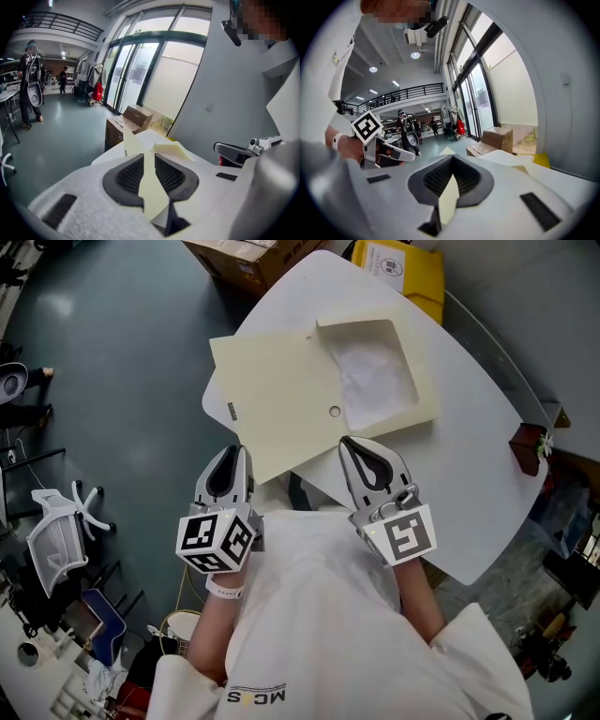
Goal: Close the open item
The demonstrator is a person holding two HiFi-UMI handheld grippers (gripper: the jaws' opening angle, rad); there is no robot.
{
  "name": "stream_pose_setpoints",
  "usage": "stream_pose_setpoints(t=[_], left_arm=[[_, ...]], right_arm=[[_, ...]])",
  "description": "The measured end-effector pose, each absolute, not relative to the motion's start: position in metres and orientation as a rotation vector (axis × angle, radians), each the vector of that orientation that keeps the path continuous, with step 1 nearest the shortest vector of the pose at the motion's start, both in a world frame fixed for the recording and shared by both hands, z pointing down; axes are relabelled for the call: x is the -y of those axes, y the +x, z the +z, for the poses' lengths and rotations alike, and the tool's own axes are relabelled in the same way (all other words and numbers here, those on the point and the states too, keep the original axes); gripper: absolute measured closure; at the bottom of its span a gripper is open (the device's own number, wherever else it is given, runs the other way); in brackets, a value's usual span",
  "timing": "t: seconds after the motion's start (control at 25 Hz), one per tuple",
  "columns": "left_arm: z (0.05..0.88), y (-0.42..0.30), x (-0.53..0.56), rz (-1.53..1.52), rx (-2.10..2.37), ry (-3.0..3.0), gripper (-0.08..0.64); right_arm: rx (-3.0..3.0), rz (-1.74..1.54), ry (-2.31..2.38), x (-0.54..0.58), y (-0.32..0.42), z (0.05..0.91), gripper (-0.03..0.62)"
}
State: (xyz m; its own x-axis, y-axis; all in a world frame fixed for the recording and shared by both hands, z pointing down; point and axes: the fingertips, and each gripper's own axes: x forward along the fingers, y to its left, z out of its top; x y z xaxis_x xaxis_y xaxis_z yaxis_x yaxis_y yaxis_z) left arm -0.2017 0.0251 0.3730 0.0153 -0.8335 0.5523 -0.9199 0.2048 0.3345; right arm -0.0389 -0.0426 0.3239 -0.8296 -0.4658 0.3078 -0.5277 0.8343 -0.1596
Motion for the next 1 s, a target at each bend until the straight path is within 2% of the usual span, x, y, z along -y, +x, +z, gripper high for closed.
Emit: stream_pose_setpoints(t=[0.08,0.16,0.68,0.8,0.84,0.88,1.0], left_arm=[[0.383,-0.203,-0.023,0.162,1.802,1.609,0.41],[0.393,-0.201,-0.021,0.144,1.77,1.585,0.381],[0.459,-0.206,-0.018,0.131,1.692,1.486,0.357],[0.468,-0.209,-0.017,0.114,1.679,1.467,0.404],[0.47,-0.21,-0.016,0.087,1.666,1.46,0.495],[0.472,-0.211,-0.015,0.056,1.649,1.452,0.517],[0.475,-0.215,-0.014,0.033,1.617,1.434,0.529]], right_arm=[[2.777,0.352,0.748,0.046,-0.048,0.323,0.577],[2.774,0.365,0.733,0.047,-0.055,0.326,0.577],[2.705,0.395,0.647,0.044,-0.097,0.354,0.577],[2.713,0.407,0.646,0.044,-0.107,0.356,0.577],[2.716,0.412,0.644,0.043,-0.109,0.357,0.577],[2.721,0.418,0.641,0.043,-0.112,0.358,0.577],[2.689,0.424,0.626,0.039,-0.113,0.365,0.577]])
